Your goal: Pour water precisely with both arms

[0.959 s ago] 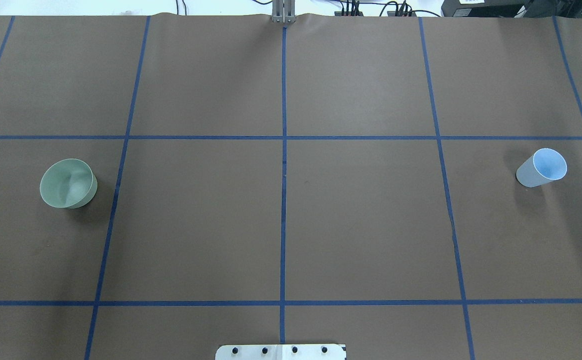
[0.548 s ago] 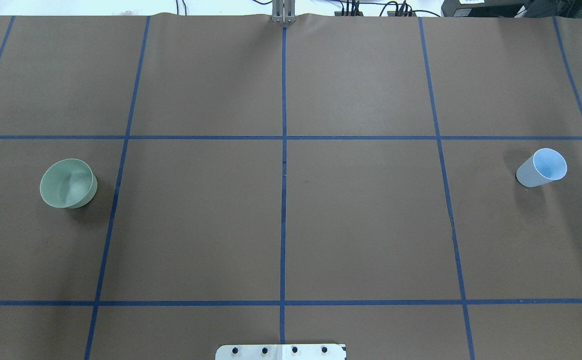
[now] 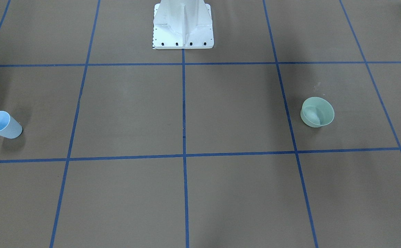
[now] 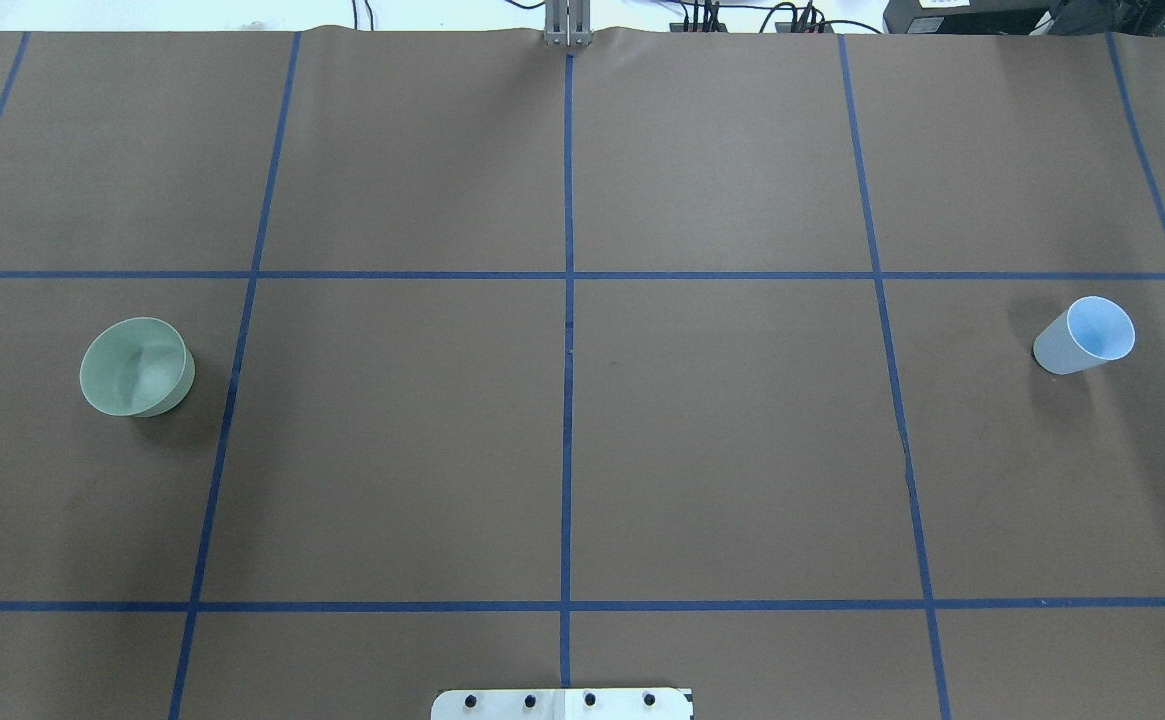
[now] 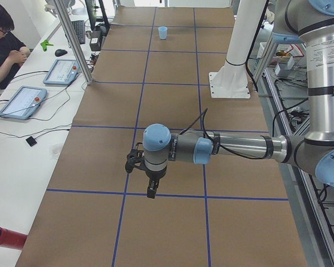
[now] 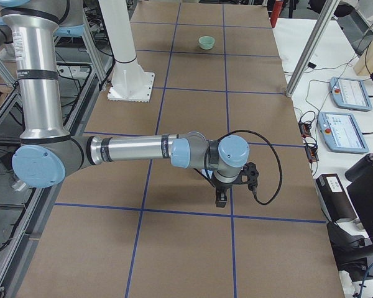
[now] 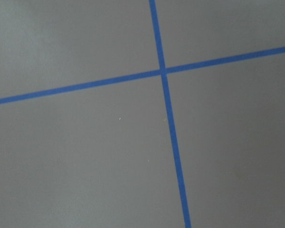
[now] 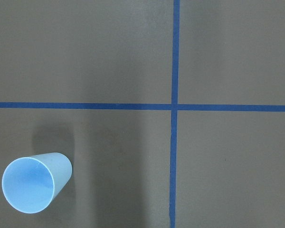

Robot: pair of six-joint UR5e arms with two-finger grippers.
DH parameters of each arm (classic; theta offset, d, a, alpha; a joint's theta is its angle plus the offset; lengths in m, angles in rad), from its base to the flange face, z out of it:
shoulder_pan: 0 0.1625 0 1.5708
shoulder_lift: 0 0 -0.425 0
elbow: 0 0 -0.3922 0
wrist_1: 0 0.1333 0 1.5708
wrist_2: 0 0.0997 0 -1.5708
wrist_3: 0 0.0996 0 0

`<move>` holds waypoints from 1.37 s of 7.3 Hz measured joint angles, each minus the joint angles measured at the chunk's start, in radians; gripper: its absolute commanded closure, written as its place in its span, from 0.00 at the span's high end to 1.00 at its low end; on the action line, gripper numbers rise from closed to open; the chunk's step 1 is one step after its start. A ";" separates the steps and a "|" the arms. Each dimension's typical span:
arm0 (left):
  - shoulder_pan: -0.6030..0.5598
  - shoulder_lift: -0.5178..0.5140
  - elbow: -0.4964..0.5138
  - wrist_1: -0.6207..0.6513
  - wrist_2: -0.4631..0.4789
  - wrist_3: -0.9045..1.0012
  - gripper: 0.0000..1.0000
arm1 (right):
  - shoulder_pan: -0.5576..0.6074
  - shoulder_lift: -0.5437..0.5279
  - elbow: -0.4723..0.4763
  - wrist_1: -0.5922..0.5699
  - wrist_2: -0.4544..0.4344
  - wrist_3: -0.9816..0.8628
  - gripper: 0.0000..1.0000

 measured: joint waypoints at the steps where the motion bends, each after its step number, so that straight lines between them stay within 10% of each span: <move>1: 0.044 -0.004 -0.002 -0.074 -0.061 -0.193 1.00 | 0.000 0.000 0.001 0.000 -0.001 0.000 0.99; 5: 0.367 -0.009 0.004 -0.399 0.069 -0.812 1.00 | -0.001 -0.001 -0.001 0.000 -0.001 0.000 0.99; 10: 0.553 -0.128 0.128 -0.473 0.192 -0.972 1.00 | 0.000 -0.002 -0.003 0.000 -0.004 -0.001 0.99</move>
